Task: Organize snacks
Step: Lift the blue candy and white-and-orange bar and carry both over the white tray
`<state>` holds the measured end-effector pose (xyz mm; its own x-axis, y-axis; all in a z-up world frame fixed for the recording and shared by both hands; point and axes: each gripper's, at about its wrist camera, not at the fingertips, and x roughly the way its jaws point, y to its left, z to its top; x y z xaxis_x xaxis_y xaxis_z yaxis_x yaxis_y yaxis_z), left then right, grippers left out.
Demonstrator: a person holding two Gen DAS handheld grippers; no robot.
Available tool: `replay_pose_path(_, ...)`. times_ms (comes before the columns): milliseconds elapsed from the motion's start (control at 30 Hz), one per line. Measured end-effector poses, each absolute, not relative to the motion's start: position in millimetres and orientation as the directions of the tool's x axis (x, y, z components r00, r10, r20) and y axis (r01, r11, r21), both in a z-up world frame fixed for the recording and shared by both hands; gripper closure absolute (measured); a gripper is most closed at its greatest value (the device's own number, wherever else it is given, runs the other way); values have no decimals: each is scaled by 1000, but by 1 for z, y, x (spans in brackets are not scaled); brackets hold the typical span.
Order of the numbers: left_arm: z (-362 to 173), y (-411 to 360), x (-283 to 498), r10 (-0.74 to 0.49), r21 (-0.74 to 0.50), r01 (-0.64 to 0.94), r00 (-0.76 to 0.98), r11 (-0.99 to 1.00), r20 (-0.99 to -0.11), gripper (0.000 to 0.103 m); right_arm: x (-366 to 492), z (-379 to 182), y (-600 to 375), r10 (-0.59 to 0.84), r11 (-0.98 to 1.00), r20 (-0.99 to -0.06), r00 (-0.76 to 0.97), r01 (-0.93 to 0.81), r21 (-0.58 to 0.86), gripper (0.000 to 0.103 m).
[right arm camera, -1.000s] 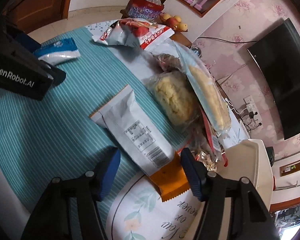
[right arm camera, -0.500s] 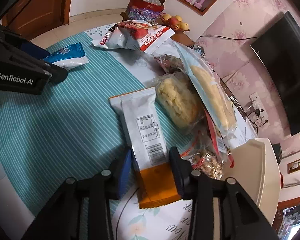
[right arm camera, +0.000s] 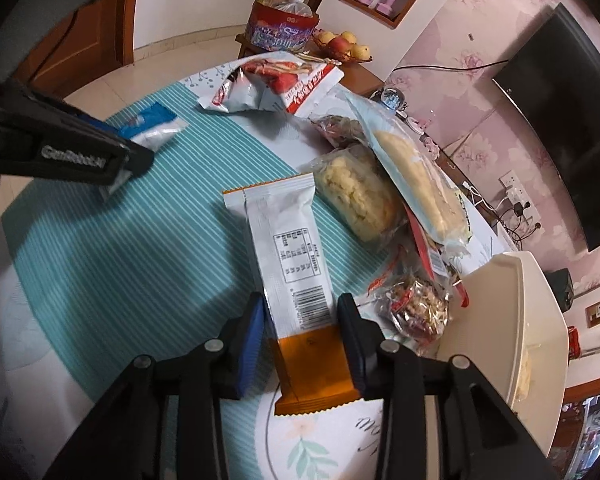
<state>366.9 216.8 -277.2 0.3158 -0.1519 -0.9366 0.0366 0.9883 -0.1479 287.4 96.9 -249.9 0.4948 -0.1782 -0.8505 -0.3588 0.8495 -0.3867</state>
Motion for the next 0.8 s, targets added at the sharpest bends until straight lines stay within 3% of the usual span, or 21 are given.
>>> replay_pose_path(267,-259,202,350,-192,-173,85,340,981,-921,74,273,-228,96,-134,894,-857,497,-313,-321,66)
replay_pose_path(500,-237,179,331,-249,-214,132,370,968,-895,74,254,-212,83,-36,965,-894,448,-216,-147,66)
replay_pose_path(800,-203,153,305,-328,-278,177,440,944,-836,74,231,-191,55,38,987,-901,432,-154,-33,66)
